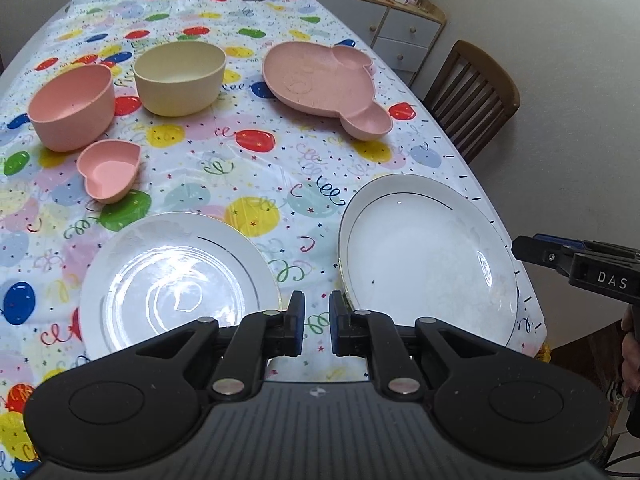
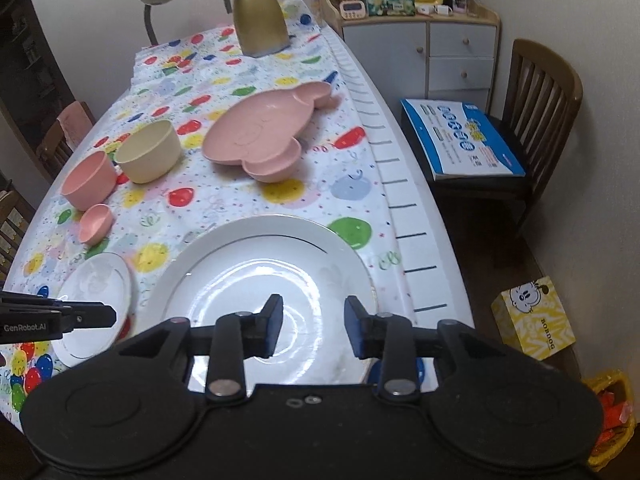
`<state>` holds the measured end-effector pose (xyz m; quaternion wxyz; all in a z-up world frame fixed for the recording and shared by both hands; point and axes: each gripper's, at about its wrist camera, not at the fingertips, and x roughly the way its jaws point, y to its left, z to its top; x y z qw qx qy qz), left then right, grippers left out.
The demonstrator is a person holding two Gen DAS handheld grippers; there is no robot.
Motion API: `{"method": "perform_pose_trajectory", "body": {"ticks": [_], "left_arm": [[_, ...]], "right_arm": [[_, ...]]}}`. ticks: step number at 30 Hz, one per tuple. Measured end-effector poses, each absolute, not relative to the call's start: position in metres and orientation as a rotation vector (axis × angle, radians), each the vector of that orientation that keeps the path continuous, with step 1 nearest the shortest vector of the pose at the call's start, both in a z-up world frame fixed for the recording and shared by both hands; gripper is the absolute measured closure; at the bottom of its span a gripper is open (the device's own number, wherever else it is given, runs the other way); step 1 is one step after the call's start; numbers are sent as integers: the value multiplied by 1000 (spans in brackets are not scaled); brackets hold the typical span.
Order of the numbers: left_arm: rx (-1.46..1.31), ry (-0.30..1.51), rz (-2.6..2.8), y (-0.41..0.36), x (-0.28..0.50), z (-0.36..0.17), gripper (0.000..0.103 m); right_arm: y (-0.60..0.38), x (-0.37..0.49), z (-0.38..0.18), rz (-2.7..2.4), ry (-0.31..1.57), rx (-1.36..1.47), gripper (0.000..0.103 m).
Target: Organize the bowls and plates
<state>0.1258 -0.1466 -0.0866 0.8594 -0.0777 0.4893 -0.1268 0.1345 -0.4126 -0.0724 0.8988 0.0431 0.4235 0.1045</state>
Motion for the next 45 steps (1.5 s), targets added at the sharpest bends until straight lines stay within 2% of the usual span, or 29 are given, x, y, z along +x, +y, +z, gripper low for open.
{"method": "perform_pose_trajectory", "body": {"ticks": [6, 10, 11, 13, 14, 18, 22, 24, 25, 30, 45], "left_arm": [[-155, 989, -273, -125, 108, -75, 87], [-153, 955, -265, -108, 96, -67, 70], [-154, 946, -264, -103, 93, -65, 67], [-154, 921, -250, -95, 87, -61, 49], [-152, 908, -246, -91, 84, -58, 46], [-147, 871, -233, -76, 74, -50, 43], [-140, 837, -210, -63, 66, -44, 33], [-141, 823, -203, -57, 62, -43, 31], [-140, 819, -200, -54, 61, -42, 31], [-154, 806, -185, -44, 57, -44, 23], [-219, 951, -109, -19, 85, -89, 22]], "right_arm": [[-384, 114, -54, 223, 813, 74, 57], [-363, 102, -45, 231, 778, 72, 38], [-357, 99, -43, 234, 770, 66, 35], [-346, 94, -40, 242, 755, 61, 32], [-341, 92, -38, 245, 748, 59, 30], [-321, 83, -31, 259, 717, 51, 22], [-302, 76, -25, 275, 697, 49, 17], [-294, 73, -24, 277, 691, 50, 10], [-290, 70, -23, 277, 680, 49, 2], [-273, 65, -23, 289, 663, 27, 1], [-241, 84, -69, 328, 815, 36, 1]]}}
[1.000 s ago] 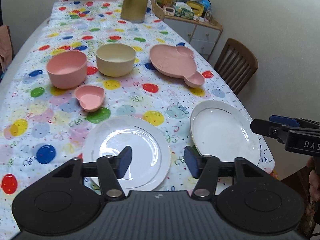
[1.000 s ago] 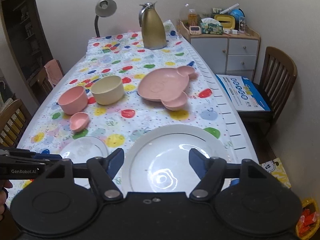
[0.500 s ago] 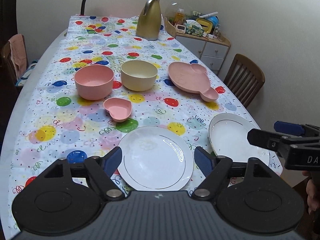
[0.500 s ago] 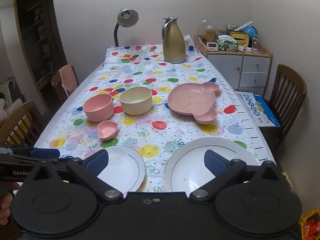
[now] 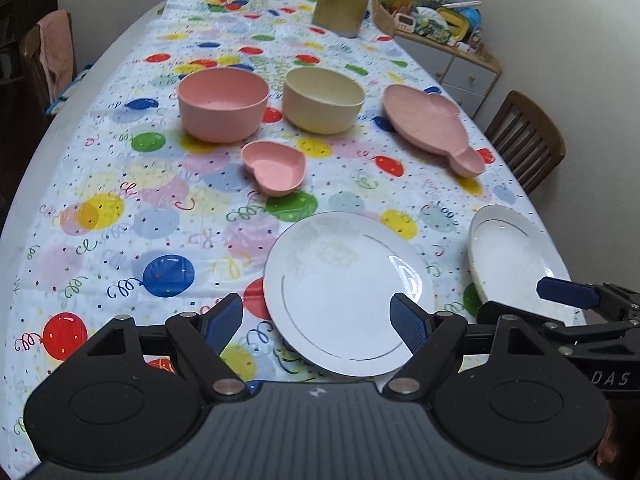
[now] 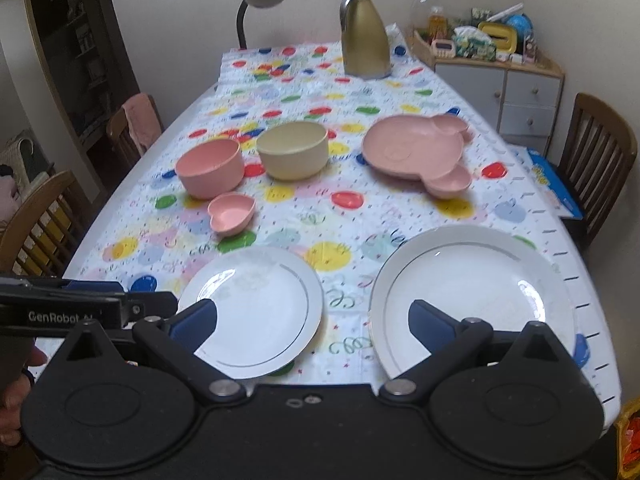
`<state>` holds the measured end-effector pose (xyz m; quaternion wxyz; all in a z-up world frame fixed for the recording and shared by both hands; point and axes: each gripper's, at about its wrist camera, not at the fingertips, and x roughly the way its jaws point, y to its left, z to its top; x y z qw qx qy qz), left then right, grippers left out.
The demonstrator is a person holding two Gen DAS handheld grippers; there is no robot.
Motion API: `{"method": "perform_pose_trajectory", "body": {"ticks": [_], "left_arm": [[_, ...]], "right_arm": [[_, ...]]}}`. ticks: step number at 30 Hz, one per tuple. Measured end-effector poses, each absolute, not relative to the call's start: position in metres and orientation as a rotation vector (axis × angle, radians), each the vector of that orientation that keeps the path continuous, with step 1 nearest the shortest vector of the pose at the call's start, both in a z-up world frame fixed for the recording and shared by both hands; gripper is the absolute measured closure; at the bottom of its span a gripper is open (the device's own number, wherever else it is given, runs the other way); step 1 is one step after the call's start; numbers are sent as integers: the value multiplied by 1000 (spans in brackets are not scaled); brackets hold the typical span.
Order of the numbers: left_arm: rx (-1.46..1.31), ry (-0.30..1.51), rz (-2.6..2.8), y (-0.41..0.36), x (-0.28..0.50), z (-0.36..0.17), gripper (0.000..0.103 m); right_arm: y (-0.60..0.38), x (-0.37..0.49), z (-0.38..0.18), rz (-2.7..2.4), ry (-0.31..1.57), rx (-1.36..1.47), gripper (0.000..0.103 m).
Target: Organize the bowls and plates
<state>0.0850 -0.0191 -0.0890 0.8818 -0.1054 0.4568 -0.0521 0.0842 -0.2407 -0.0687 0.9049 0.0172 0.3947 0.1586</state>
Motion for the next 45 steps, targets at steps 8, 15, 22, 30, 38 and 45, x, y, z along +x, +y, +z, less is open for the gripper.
{"method": "perform_pose_trajectory", "body": {"ticks": [8, 15, 22, 30, 38, 45], "left_arm": [[-230, 996, -103, -12, 107, -110, 22], [-247, 1031, -91, -7, 124, -124, 23], [-283, 1061, -95, -2, 134, -132, 32], [-357, 1100, -110, 4, 136, -142, 68], [-404, 1111, -97, 12, 138, -146, 83], [-425, 1131, -99, 16, 136, -150, 89]], "right_arm": [[-225, 121, -97, 375, 918, 10, 19], [-218, 151, -112, 415, 976, -19, 32], [-213, 176, -123, 449, 1029, -30, 51], [-218, 194, -129, 473, 1083, 2, 71], [-219, 203, -133, 478, 1123, -2, 87], [-219, 206, -136, 480, 1142, 0, 89]]}}
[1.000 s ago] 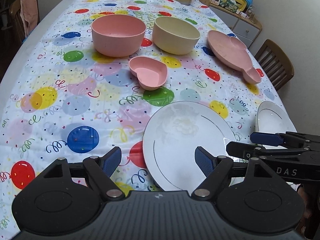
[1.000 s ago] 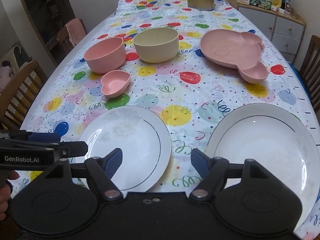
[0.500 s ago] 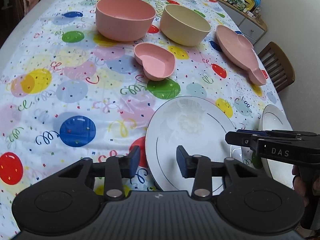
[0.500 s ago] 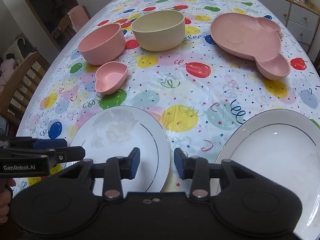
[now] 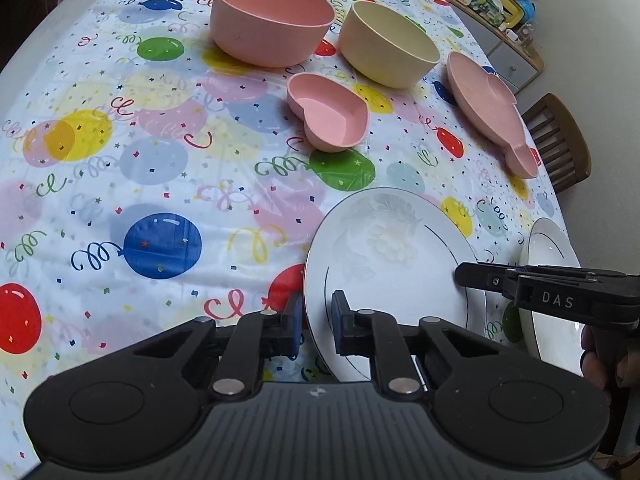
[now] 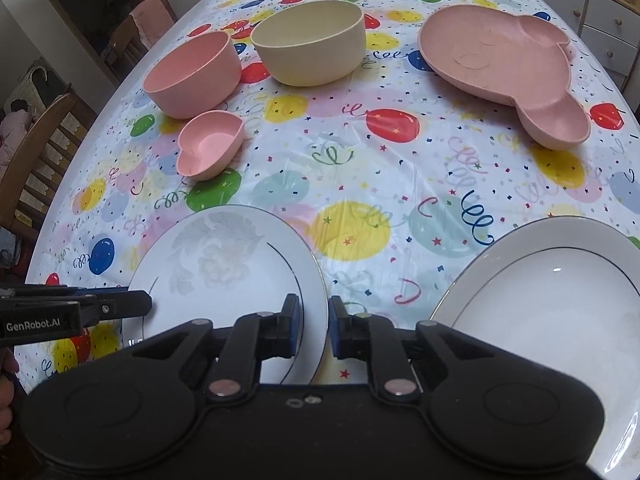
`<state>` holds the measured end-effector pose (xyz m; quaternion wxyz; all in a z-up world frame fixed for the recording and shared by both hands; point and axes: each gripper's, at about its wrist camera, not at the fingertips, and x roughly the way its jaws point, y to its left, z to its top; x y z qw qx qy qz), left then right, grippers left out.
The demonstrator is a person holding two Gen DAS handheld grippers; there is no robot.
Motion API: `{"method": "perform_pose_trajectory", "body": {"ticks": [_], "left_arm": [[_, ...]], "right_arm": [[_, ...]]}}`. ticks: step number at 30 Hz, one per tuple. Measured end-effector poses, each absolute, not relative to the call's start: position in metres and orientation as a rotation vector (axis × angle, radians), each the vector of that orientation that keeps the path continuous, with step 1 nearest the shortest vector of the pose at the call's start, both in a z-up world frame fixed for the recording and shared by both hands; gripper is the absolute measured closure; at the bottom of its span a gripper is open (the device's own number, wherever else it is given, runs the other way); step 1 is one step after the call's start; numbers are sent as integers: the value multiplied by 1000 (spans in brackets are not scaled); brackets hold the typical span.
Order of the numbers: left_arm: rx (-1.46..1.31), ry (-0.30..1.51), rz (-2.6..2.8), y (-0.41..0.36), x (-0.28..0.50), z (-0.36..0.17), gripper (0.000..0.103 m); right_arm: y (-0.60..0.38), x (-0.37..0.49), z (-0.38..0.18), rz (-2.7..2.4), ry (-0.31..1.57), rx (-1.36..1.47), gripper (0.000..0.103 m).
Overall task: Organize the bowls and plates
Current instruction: 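Close the right tool on the smaller white plate's rim, then carry the smaller white plate with the right tool and set it onto the larger plate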
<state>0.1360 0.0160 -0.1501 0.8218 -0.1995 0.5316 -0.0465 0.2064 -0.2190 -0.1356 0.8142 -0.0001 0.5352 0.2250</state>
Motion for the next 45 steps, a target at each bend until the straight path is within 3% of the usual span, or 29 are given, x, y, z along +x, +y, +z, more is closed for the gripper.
{"method": "perform_pose_trajectory", "body": {"ticks": [12, 19, 28, 39, 45], "left_arm": [[-417, 1126, -89, 19, 125, -147, 91], [-405, 1100, -119, 18, 112, -139, 91], [-380, 1112, -132, 20, 98, -145, 91], [-383, 1120, -154, 25, 100, -150, 91], [-386, 1129, -191, 29, 105, -151, 91]], "right_arm": [[-215, 198, -132, 459, 1135, 1, 91], [-217, 181, -122, 403, 1120, -1, 101], [-221, 159, -126, 385, 1127, 29, 101], [-234, 149, -138, 391, 1181, 144, 87], [-237, 146, -144, 411, 1217, 223, 88]]}}
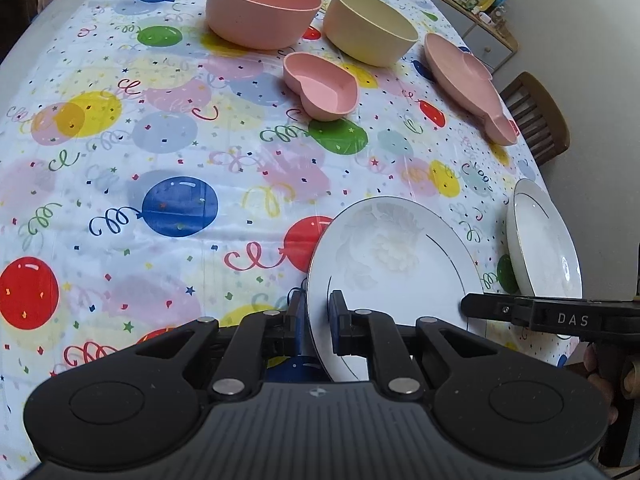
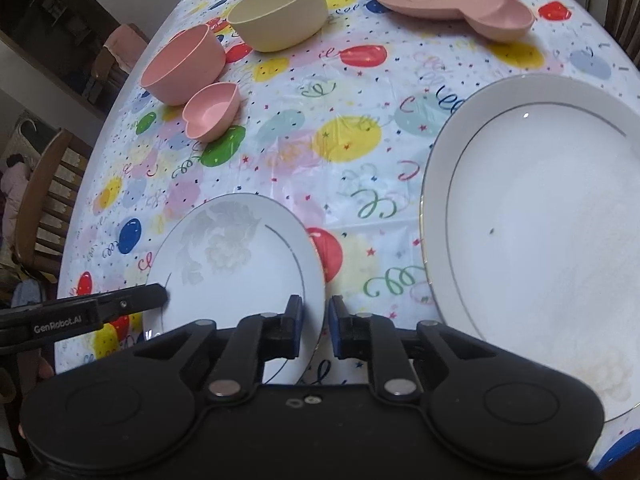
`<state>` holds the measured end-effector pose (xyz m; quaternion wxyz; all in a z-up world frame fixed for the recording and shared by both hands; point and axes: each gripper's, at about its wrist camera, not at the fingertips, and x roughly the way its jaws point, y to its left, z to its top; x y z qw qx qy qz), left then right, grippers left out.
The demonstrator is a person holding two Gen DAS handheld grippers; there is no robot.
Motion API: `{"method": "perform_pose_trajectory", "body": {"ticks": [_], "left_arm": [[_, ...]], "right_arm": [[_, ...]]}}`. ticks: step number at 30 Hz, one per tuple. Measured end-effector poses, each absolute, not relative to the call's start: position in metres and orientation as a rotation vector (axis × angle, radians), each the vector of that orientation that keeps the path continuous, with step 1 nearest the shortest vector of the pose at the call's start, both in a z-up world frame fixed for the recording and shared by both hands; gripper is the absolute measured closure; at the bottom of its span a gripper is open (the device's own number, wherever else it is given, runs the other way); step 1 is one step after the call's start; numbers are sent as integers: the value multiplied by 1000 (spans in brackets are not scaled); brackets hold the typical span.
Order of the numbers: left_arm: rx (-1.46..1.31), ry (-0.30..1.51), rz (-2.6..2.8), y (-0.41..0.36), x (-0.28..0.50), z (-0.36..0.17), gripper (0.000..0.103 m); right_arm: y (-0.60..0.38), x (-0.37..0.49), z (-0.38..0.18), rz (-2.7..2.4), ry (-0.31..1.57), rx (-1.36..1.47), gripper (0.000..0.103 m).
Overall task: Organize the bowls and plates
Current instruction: 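Carry the smaller white plate with the right tool and set it onto the larger plate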
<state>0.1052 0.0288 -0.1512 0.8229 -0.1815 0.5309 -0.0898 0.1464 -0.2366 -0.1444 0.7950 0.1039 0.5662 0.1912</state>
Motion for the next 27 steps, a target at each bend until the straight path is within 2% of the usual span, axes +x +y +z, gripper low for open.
{"method": "perform_pose_trajectory", "body": {"ticks": [12, 27], "left_arm": [[-380, 1130, -194, 29, 101, -147, 91], [-362, 1080, -231, -23, 112, -112, 91]], "right_arm": [[-240, 137, -140, 414, 1204, 268, 95], [-276, 134, -102, 372, 1141, 268, 95]]}}
